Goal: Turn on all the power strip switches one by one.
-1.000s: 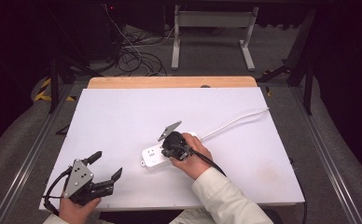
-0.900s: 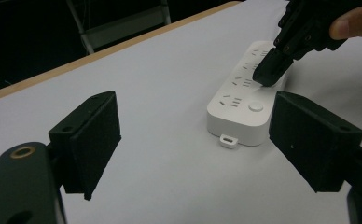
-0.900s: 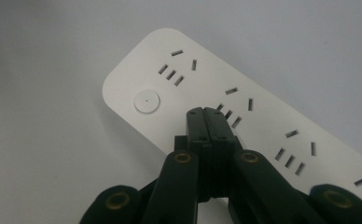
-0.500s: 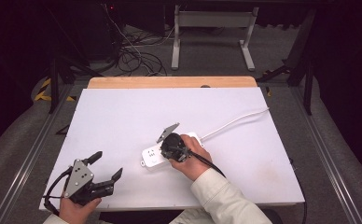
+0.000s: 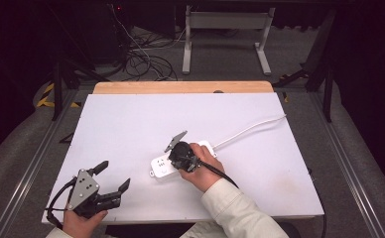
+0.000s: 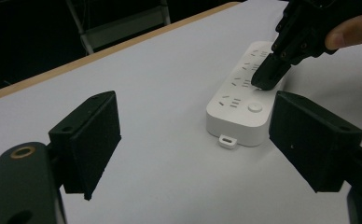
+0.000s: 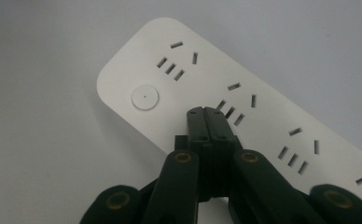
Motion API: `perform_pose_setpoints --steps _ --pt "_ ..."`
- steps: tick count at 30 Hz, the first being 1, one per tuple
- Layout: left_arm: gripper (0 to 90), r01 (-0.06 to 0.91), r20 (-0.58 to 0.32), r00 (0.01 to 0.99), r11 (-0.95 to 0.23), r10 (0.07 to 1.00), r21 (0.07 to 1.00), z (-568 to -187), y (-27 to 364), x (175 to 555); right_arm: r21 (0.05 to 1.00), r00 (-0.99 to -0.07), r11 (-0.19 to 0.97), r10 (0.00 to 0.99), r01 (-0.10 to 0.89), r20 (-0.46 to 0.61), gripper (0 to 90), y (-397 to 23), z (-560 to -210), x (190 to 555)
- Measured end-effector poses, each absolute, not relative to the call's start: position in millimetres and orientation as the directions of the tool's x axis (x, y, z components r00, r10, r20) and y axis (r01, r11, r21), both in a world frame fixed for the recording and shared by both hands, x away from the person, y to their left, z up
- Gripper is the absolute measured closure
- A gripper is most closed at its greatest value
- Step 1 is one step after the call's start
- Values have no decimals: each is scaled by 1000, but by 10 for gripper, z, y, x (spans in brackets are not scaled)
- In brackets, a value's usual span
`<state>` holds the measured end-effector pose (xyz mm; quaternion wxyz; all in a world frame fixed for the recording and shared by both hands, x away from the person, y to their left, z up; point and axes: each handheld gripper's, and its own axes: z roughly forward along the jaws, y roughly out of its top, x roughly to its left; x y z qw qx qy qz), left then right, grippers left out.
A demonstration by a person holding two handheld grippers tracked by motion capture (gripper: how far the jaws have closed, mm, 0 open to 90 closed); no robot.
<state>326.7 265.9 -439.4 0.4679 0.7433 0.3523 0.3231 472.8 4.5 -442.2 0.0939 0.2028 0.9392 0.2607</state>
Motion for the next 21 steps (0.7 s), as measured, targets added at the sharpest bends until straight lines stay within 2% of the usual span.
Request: perform_pose_setpoints --steps 4,8,21 --pt "169 221 148 545 -312 825 924 -4393 2663 3267 543 -905 776 420 321 -65 900 17 -4378 4732" --pt "169 221 146 543 -308 827 925 -4393 2666 3275 633 -923 732 378 253 -69 900 -5 -4168 4652" --pt "169 221 148 543 -311 827 924 -4392 2664 3269 641 -923 723 380 256 -61 900 -12 -4062 4629"
